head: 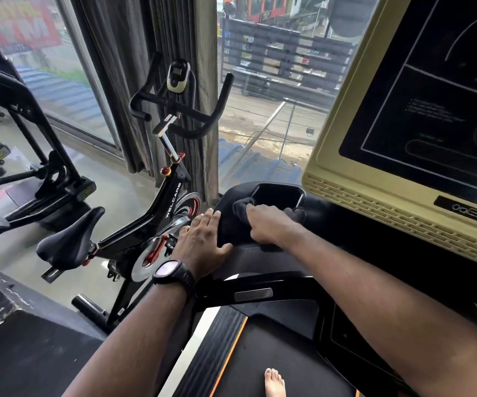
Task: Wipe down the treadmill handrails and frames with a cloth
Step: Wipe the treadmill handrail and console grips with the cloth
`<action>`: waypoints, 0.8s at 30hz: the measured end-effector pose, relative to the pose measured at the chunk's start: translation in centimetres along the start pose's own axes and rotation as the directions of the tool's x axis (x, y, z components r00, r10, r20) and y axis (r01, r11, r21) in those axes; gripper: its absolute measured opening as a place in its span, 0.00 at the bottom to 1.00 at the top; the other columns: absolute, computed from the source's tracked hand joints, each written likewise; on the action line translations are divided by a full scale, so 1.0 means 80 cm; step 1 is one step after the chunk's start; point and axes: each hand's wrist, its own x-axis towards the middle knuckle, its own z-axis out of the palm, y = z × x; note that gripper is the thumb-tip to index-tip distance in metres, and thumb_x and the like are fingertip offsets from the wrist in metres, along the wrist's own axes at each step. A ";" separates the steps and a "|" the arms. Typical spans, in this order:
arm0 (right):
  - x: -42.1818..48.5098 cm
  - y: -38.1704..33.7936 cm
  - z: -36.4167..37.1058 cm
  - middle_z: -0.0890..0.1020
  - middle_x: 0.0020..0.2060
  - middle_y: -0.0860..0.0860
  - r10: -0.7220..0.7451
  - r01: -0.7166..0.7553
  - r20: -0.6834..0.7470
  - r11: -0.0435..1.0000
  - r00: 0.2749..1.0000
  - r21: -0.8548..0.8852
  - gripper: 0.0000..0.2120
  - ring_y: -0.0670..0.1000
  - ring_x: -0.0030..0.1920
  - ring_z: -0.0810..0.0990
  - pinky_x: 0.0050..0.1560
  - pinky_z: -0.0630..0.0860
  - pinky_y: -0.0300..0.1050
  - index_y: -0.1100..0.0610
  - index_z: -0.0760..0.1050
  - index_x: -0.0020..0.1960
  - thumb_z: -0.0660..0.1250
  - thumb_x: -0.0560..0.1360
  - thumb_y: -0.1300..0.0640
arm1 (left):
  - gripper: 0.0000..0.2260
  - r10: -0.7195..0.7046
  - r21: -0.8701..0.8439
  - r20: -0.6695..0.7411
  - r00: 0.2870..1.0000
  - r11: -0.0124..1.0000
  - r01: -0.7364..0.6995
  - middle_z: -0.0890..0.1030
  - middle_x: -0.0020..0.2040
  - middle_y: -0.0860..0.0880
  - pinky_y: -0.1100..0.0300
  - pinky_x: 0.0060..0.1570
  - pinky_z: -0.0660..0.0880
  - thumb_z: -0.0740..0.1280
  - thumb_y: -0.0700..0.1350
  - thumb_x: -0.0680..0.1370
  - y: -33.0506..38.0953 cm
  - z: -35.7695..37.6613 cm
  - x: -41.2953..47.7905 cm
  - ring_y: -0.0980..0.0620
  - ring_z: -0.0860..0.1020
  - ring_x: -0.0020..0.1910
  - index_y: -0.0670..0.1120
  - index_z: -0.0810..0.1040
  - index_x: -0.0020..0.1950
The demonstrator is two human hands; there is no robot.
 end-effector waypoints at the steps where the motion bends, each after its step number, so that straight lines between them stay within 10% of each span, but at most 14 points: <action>1: -0.003 0.008 0.000 0.80 0.58 0.58 -0.049 0.050 0.004 0.997 0.999 -0.065 0.13 0.64 0.57 0.80 0.50 0.71 0.54 0.59 0.71 0.60 0.63 0.75 0.65 | 0.39 -0.002 0.000 0.002 1.000 1.000 0.002 0.59 0.79 0.47 0.43 0.73 0.62 0.57 0.63 0.71 0.001 -0.001 -0.001 0.49 0.58 0.78 0.47 0.57 0.79; 10: -0.023 0.057 0.014 0.79 0.55 0.53 -0.257 0.142 -0.110 0.788 0.960 -0.599 0.18 0.57 0.55 0.79 0.55 0.74 0.54 0.54 0.71 0.65 0.64 0.77 0.65 | 0.37 -0.009 -0.008 0.000 1.000 1.000 0.009 0.58 0.80 0.48 0.44 0.74 0.60 0.63 0.60 0.75 0.001 -0.003 -0.006 0.50 0.57 0.78 0.48 0.57 0.80; 17: -0.075 0.062 0.039 0.78 0.67 0.63 -0.462 0.145 -0.345 0.743 0.817 -0.653 0.25 0.63 0.59 0.81 0.56 0.80 0.60 0.57 0.73 0.72 0.52 0.78 0.63 | 0.38 0.006 -0.018 -0.014 1.000 1.000 -0.006 0.60 0.80 0.48 0.46 0.74 0.61 0.57 0.61 0.71 -0.001 -0.007 -0.021 0.50 0.59 0.78 0.48 0.59 0.79; 24: -0.069 0.088 0.013 0.43 0.83 0.48 -0.397 0.405 0.178 0.615 0.901 -0.676 0.36 0.59 0.82 0.41 0.72 0.52 0.80 0.35 0.42 0.81 0.59 0.80 0.38 | 0.35 0.050 -0.006 0.022 0.998 0.999 -0.050 0.56 0.81 0.50 0.45 0.75 0.57 0.58 0.57 0.74 -0.008 -0.007 -0.047 0.51 0.54 0.79 0.49 0.57 0.80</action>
